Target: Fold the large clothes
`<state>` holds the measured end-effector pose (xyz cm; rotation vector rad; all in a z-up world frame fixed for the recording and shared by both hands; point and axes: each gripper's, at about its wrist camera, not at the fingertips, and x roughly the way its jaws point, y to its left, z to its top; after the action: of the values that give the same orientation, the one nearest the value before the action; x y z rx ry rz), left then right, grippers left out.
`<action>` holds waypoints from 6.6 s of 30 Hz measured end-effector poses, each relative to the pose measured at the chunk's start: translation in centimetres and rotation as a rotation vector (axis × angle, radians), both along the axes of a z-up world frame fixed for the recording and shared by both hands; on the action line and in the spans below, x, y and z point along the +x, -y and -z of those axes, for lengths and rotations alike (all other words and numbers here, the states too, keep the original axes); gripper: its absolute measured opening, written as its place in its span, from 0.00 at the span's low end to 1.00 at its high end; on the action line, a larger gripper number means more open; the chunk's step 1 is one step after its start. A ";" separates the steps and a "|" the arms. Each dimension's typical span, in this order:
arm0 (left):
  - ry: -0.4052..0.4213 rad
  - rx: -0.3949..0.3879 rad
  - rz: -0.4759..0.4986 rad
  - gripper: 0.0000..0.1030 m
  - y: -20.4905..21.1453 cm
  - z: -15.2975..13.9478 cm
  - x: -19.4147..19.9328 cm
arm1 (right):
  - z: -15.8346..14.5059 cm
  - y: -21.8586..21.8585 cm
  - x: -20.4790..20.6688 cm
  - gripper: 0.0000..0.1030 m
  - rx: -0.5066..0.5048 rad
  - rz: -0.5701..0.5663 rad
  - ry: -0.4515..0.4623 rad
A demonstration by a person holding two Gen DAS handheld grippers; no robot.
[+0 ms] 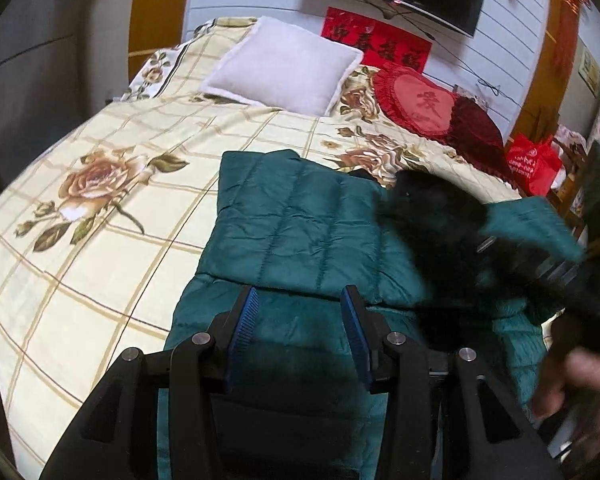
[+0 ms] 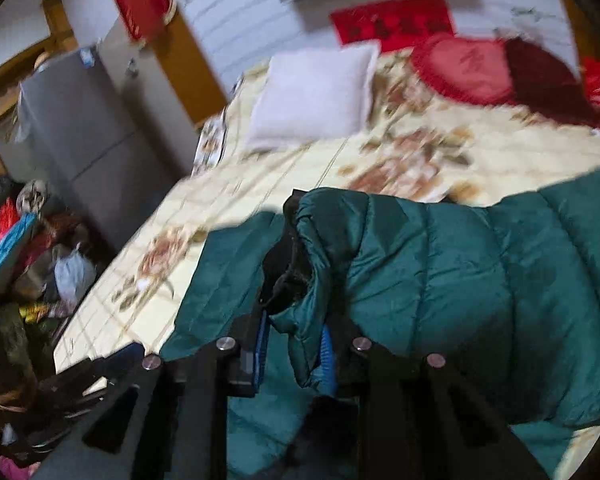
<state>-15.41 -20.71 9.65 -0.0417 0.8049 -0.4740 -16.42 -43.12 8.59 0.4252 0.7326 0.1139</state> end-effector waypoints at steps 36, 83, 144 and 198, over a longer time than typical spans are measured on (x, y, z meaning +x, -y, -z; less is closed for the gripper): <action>0.012 -0.026 0.054 0.24 7.4 -3.7 4.2 | -4.9 16.3 -14.9 0.68 0.016 0.408 0.106; 0.030 0.230 0.012 0.47 9.6 4.2 8.7 | 5.0 8.8 4.4 0.85 -0.348 0.237 -0.203; 0.068 0.168 0.022 0.48 1.8 0.4 -0.7 | 0.4 10.0 -15.8 0.79 -0.204 0.325 -0.226; -0.303 -0.006 0.036 0.60 -16.7 5.3 -11.3 | 6.2 4.2 -33.8 0.87 -0.060 0.258 -0.427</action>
<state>-26.69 -4.00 4.39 -0.1069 1.1032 -0.5108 -50.20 -47.31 2.38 0.4891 1.0896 -0.2484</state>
